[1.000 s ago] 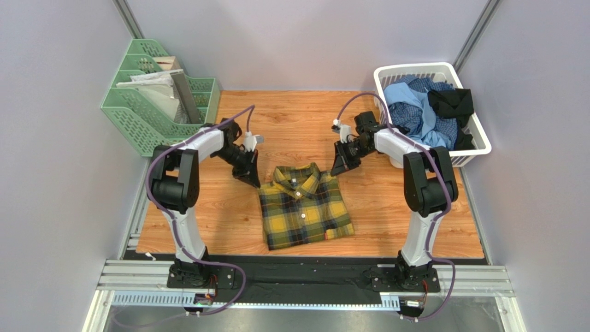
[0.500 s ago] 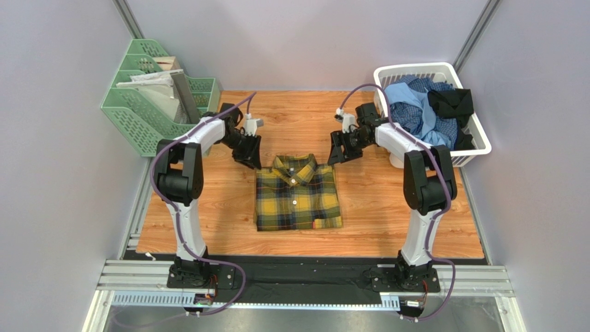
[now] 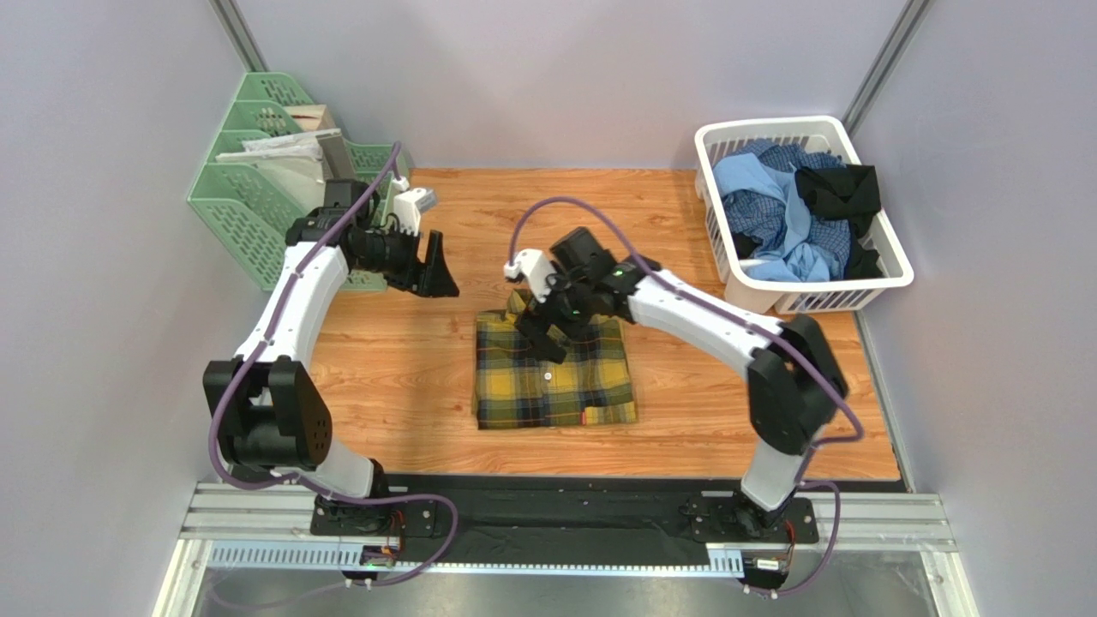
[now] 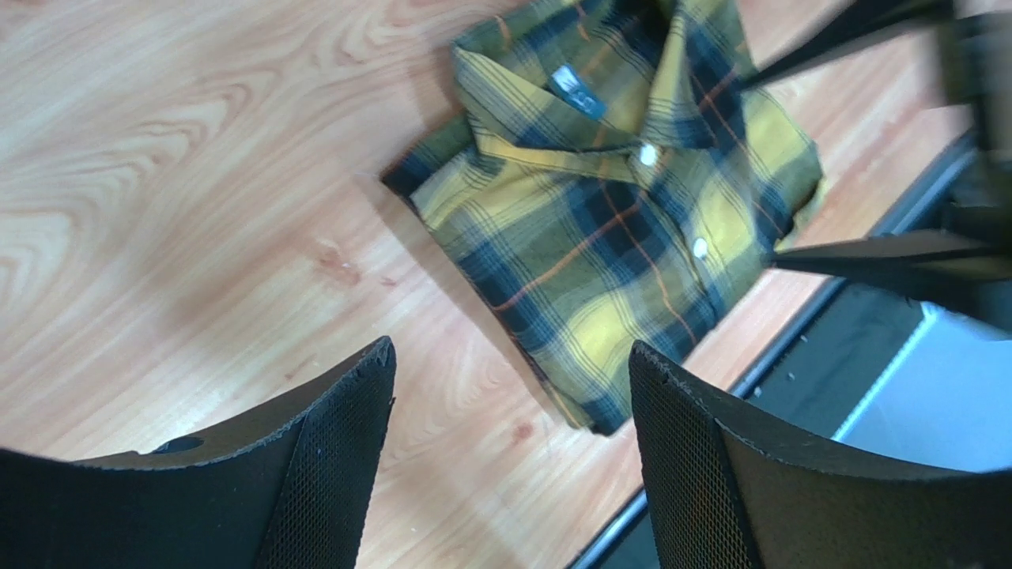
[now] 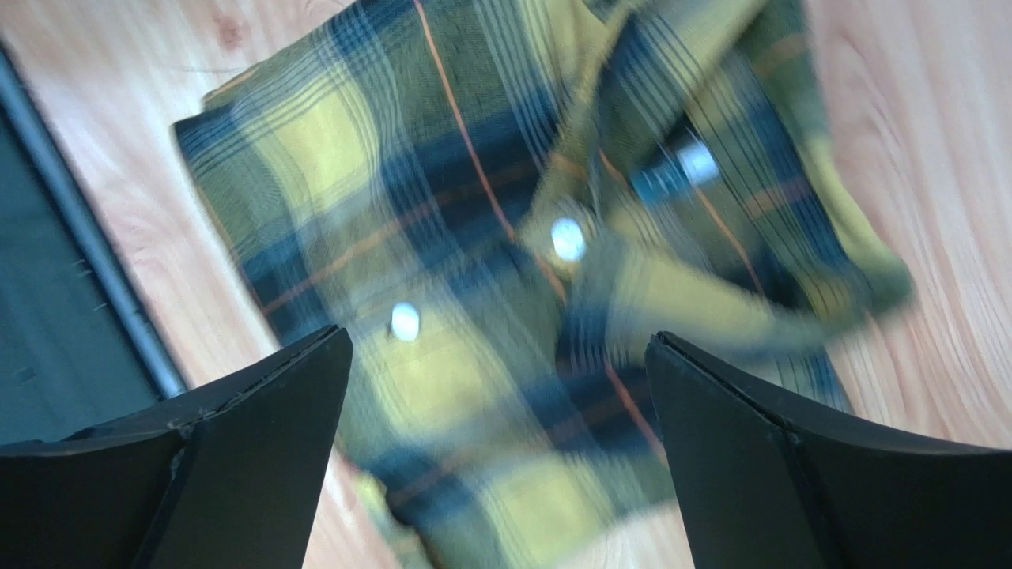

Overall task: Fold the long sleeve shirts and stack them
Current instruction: Neatly place the folded shirt to the corner

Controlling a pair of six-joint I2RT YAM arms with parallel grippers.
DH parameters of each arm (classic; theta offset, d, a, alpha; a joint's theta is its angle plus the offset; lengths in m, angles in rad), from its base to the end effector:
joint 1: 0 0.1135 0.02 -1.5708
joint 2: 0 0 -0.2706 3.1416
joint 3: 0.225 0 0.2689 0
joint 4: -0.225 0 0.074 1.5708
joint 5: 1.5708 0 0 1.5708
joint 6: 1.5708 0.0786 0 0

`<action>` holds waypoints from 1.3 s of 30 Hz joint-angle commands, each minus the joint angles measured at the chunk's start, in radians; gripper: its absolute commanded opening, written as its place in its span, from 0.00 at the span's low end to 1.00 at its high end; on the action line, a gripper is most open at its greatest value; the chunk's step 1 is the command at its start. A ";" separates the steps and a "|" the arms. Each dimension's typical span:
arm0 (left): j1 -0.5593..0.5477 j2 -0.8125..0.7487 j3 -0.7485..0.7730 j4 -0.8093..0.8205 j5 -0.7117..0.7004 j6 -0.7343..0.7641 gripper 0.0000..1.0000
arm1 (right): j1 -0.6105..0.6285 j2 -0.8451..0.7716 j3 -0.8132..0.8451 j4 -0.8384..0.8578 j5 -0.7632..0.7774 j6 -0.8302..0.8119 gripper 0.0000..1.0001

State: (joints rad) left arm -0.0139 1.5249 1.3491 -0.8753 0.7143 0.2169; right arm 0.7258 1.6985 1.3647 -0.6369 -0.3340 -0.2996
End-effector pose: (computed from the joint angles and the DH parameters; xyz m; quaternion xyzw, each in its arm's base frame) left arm 0.3417 -0.0562 0.2813 0.1935 0.8891 -0.3117 0.2737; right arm 0.2862 0.2884 0.2303 -0.5049 0.7968 0.2168 0.2513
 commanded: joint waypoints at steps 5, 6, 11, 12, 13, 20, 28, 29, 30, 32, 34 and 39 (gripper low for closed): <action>0.031 -0.071 0.013 -0.137 0.062 0.125 0.78 | 0.072 0.280 0.102 -0.047 0.150 -0.137 1.00; 0.035 -0.081 0.018 -0.154 0.054 0.134 0.78 | 0.073 0.283 0.059 -0.058 0.153 -0.151 1.00; 0.055 -0.100 0.062 -0.194 0.037 0.180 0.78 | 0.035 0.166 -0.171 -0.092 0.170 -0.233 1.00; 0.060 -0.103 0.070 -0.200 0.039 0.182 0.78 | 0.015 0.103 -0.217 -0.099 0.170 -0.252 1.00; 0.061 -0.106 0.073 -0.197 0.040 0.183 0.78 | 0.008 0.064 -0.295 -0.104 0.179 -0.271 1.00; 0.061 -0.101 0.096 -0.183 0.053 0.176 0.78 | -0.170 -0.141 -0.517 -0.162 0.202 -0.384 1.00; 0.061 -0.092 0.117 -0.183 0.051 0.159 0.79 | -0.463 -0.250 -0.737 -0.127 0.265 -0.807 1.00; 0.061 -0.095 0.117 -0.185 0.047 0.160 0.79 | -0.488 -0.258 -0.739 -0.138 0.262 -0.826 1.00; 0.061 -0.097 0.119 -0.186 0.045 0.164 0.79 | -0.537 -0.264 -0.713 -0.151 0.233 -0.826 1.00; 0.061 -0.098 0.120 -0.189 0.039 0.167 0.79 | -0.557 -0.275 -0.701 -0.190 0.228 -0.828 1.00; 0.061 -0.095 0.128 -0.195 0.033 0.173 0.79 | -0.614 -0.295 -0.699 -0.208 0.225 -0.855 1.00; 0.061 -0.083 0.145 -0.200 0.031 0.170 0.79 | -0.774 -0.322 -0.714 -0.257 0.245 -0.987 1.00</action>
State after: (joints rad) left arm 0.0402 1.4441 1.4460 -1.0714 0.7322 0.3595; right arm 0.0719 1.3598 0.7204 -0.7727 -0.2070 -1.1183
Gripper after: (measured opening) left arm 0.785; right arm 0.998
